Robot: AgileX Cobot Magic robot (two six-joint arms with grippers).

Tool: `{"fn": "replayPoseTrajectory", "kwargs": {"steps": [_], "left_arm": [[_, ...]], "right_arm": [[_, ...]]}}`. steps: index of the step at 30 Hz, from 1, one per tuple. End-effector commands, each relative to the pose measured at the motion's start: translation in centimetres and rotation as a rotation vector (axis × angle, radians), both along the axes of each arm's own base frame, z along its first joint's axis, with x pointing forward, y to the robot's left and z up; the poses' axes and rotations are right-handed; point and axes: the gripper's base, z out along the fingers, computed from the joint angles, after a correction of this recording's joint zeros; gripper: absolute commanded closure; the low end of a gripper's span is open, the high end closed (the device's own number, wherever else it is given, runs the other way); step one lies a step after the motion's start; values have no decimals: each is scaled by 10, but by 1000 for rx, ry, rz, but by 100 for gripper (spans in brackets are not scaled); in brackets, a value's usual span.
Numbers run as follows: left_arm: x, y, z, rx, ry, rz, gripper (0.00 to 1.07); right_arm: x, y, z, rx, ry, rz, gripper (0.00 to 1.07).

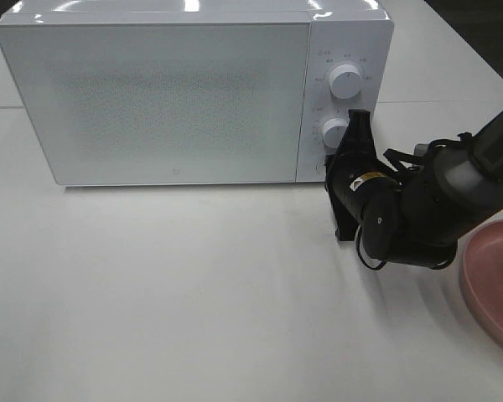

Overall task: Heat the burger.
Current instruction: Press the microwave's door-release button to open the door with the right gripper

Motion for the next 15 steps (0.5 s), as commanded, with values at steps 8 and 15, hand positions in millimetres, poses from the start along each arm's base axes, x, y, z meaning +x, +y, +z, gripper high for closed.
{"fn": "replayPoseTrajectory", "kwargs": {"steps": [8,15], "left_arm": [[-3,-1,0,-5,-24,-2,9],[-3,-1,0,-5,-24,-2,9]], "right_arm": [[2,1,-9,-5,23,9,107],[3,0,-8,-5,13,7,107]]}}
